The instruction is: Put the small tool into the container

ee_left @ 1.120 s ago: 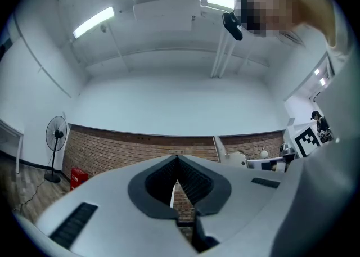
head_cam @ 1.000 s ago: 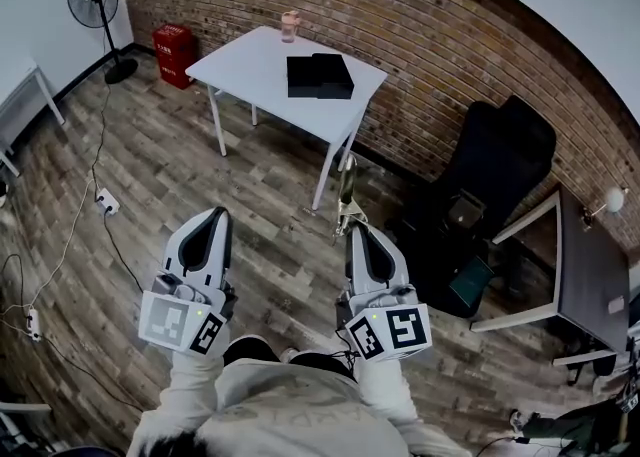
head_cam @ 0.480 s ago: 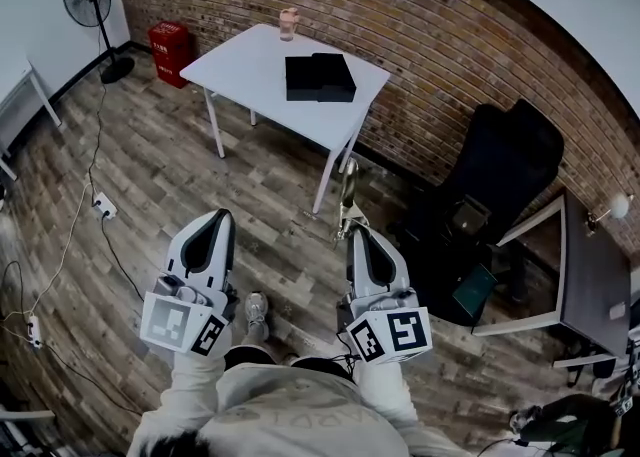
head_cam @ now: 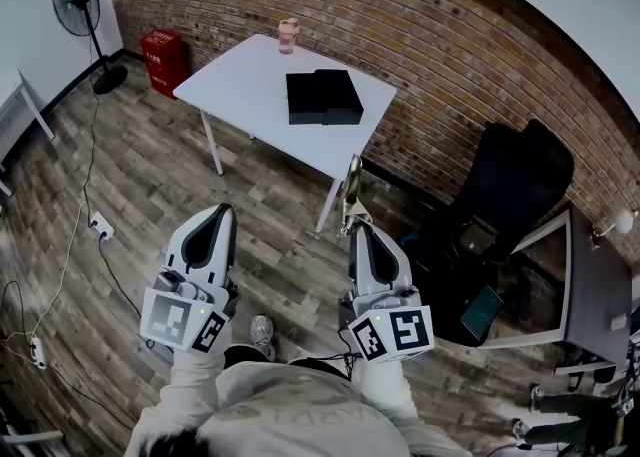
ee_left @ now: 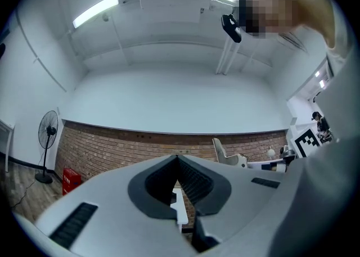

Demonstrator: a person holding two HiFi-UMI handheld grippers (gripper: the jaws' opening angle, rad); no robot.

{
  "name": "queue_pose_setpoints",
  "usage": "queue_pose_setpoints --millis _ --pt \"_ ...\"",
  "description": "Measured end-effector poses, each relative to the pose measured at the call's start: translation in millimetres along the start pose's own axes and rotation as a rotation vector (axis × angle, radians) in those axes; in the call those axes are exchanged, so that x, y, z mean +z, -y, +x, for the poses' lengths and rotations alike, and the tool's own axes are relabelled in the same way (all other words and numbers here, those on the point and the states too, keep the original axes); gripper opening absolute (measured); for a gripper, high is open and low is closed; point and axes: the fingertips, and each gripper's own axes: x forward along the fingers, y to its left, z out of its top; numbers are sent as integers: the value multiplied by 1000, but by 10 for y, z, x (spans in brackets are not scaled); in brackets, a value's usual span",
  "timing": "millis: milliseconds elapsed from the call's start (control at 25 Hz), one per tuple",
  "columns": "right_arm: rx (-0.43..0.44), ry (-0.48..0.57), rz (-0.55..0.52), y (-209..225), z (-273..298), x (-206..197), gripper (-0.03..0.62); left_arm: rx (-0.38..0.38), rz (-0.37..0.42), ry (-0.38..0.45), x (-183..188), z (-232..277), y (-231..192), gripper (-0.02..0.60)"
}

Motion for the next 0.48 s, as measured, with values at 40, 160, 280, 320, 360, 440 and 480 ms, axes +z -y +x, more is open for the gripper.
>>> queue_pose_setpoints --millis 40,160,280,320,360,440,480 --pt "-3 0 -1 14 111 -9 15 -4 1 0 3 87 -78 3" --pt "-13 -2 -3 41 427 -47 15 -16 -1 0 -2 320 -313 4" --pt "-19 1 -3 36 723 -95 15 -27 -1 -2 -30 507 -551 5" --pt "-21 2 -3 30 820 -114 15 -30 0 -3 -39 564 -632 5" --pt "-23 3 -3 22 915 -134 15 -33 0 -5 -47 618 -713 5" --pt "-29 1 -4 2 1100 -176 15 -38 -1 -6 -58 716 -880 3" --pt "-32 0 -4 -11 1189 -198 15 -40 -2 -7 -65 760 -965 4"
